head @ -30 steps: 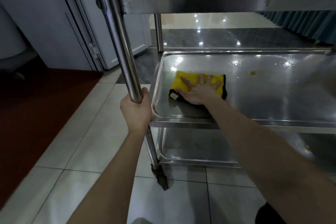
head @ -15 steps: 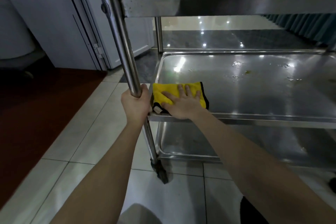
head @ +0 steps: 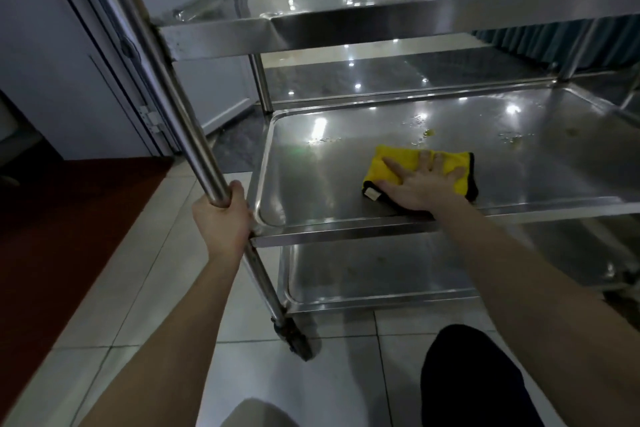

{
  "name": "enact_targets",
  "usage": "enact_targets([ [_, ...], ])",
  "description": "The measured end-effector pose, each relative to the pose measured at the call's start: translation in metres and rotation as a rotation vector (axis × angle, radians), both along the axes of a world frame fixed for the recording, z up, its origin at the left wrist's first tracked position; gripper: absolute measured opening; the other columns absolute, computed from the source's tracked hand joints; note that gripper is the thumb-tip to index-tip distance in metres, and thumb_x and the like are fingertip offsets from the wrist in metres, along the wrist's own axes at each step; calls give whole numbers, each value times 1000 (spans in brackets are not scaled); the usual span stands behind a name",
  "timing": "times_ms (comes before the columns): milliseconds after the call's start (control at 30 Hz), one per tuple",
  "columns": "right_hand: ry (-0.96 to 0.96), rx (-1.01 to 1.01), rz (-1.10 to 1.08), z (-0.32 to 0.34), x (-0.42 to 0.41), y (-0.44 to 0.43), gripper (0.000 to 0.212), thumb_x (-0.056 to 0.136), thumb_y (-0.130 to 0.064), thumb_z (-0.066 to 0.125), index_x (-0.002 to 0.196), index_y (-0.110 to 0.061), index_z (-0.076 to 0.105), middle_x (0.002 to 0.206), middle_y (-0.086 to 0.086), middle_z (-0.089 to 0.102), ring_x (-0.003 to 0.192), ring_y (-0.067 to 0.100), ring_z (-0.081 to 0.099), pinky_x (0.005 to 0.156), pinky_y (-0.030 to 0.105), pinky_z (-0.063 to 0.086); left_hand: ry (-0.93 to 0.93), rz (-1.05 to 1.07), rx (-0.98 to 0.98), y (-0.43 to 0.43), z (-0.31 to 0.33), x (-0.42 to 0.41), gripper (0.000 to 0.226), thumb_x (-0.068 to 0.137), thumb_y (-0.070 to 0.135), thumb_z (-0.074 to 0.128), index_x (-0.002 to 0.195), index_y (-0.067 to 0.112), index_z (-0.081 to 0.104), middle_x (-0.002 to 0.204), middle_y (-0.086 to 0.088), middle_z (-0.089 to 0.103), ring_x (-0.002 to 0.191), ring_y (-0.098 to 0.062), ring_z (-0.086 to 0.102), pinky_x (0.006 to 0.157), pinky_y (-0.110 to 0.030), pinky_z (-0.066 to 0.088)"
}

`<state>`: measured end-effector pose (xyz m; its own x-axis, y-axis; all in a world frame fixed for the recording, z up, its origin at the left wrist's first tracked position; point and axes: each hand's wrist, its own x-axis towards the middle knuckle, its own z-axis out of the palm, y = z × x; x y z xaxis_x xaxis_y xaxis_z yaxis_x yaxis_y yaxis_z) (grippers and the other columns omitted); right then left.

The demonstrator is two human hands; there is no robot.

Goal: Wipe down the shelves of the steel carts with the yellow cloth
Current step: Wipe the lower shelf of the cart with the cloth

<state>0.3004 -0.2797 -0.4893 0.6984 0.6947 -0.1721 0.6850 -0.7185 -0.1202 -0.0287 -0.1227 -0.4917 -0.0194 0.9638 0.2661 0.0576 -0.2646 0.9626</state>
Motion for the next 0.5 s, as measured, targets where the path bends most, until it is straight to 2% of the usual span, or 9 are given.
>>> enact_targets([
  [67, 11, 6, 94, 5, -43, 51, 116, 53, -113, -7, 159, -67, -5, 178, 16, -17, 160, 50, -19, 109, 88, -13, -5, -7, 7, 1, -3, 0, 46, 91, 37, 66, 63, 4, 50, 56, -24, 52, 46, -22, 53, 45, -31, 43],
  [167, 12, 3, 260, 10, -123, 126, 99, 75, -105, 3, 164, -61, -1, 177, 20, -18, 159, 53, -20, 105, 89, -17, -11, 2, -4, 4, -4, 2, 47, 90, 39, 67, 54, 21, 45, 48, -5, 47, 42, -20, 50, 44, -31, 40],
  [233, 5, 12, 324, 9, -157, 152, 89, 87, -97, 7, 166, -56, 1, 176, 21, -17, 159, 54, -20, 106, 89, -17, -14, 5, -11, 6, -5, 1, 48, 90, 38, 68, 51, 20, 48, 47, -2, 48, 42, -20, 50, 46, -32, 42],
  [367, 2, 41, 351, 5, -146, 149, 75, 97, -85, 12, 166, -56, 5, 179, 12, -11, 163, 44, -15, 115, 82, -15, -39, -21, -14, 3, -2, 1, 47, 92, 35, 68, 50, 26, 48, 46, 3, 46, 39, -17, 47, 43, -29, 40],
  [433, 3, 47, 355, 3, -119, 131, 72, 97, -83, 13, 165, -59, 6, 181, 6, -8, 165, 38, -13, 120, 77, -13, -37, -26, -24, 0, 2, 2, 44, 92, 35, 68, 55, 25, 46, 47, 0, 48, 39, -18, 48, 42, -28, 39],
  [500, 11, 48, 313, 1, -80, 103, 71, 96, -84, 14, 163, -62, 4, 181, 2, -8, 165, 34, -12, 122, 75, -11, -4, -23, -34, -3, 4, 0, 38, 92, 36, 68, 61, 20, 52, 49, -1, 53, 41, -18, 53, 43, -29, 43],
])
